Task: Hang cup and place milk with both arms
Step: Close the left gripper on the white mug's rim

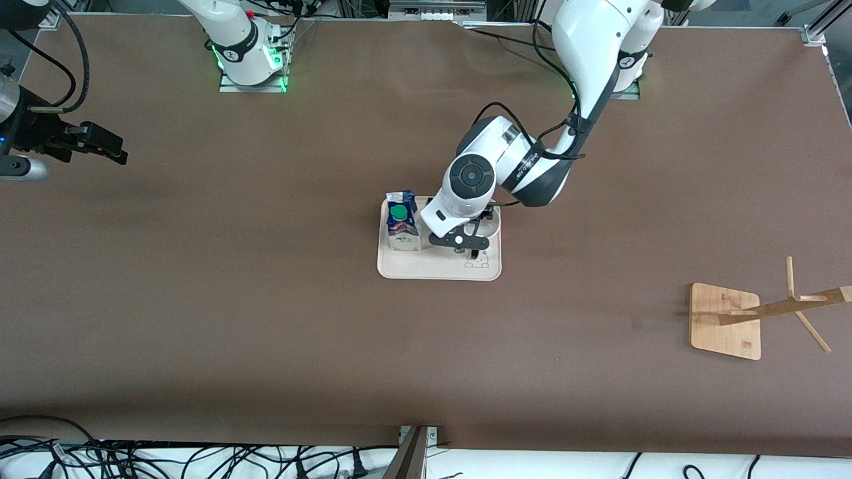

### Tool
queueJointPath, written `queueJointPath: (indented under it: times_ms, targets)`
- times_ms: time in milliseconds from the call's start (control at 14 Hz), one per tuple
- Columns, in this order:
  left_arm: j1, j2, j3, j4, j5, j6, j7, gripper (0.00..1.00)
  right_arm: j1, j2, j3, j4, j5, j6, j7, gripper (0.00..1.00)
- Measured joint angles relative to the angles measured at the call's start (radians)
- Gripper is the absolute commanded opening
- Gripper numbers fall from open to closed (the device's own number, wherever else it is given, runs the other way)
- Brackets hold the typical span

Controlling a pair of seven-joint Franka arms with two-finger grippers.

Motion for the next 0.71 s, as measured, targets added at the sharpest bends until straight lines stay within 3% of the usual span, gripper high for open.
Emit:
queueJointPath:
  times_ms: [714]
  targets:
    - [0.001,0.050,0.007,0.000,0.013,0.053,0.000,1.00,0.000,0.000,0.000,0.000,0.000,0.000,0.000,1.00]
